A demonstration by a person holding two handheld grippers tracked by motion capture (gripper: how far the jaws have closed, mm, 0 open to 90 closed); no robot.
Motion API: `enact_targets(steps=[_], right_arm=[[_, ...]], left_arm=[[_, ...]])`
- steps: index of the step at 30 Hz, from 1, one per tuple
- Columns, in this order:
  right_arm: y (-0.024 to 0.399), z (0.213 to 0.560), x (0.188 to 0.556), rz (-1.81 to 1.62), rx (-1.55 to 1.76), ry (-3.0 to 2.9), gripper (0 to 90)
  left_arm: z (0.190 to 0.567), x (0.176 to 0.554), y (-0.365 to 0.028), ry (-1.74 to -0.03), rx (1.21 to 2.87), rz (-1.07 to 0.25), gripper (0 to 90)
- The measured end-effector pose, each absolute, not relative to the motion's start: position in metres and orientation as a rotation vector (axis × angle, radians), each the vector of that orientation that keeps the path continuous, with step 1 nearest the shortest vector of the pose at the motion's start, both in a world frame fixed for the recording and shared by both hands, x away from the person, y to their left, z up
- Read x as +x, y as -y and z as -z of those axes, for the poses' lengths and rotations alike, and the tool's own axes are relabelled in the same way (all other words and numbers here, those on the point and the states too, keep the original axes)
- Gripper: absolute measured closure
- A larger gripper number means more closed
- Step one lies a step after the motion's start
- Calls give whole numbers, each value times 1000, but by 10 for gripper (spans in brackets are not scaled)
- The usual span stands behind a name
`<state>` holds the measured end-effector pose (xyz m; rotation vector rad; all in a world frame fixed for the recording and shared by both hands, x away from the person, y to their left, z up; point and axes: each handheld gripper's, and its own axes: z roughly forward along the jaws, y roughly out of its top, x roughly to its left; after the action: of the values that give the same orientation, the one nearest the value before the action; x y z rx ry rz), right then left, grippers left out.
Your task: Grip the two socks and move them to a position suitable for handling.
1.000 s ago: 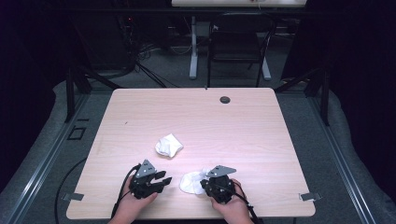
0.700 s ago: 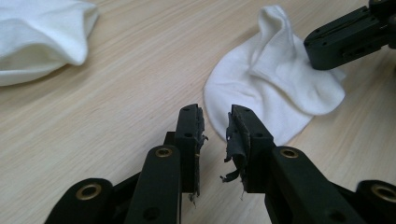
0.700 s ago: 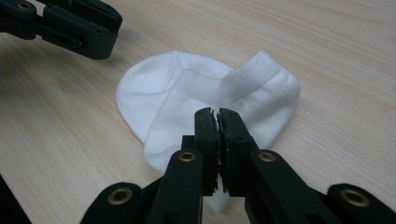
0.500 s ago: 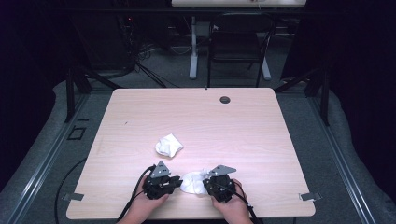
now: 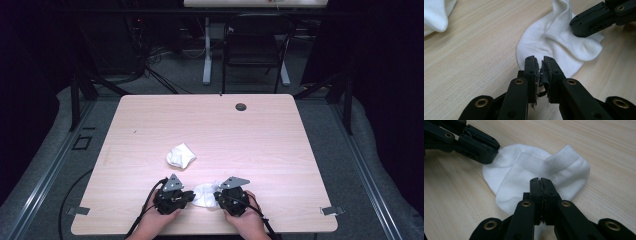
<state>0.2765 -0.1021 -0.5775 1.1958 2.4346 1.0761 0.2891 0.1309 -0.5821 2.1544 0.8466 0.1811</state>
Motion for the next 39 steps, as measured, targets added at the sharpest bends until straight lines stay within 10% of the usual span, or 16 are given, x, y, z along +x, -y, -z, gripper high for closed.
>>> enact_targets(steps=[28,39], right_arm=[[69,571,275,-1102,1152,-2394,692],[64,577,276,-1056,1146,-2411,766]], left_arm=[[582,278,-135,-849,2158,-173,823],[582,278,-135,-849,2158,-175,823]])
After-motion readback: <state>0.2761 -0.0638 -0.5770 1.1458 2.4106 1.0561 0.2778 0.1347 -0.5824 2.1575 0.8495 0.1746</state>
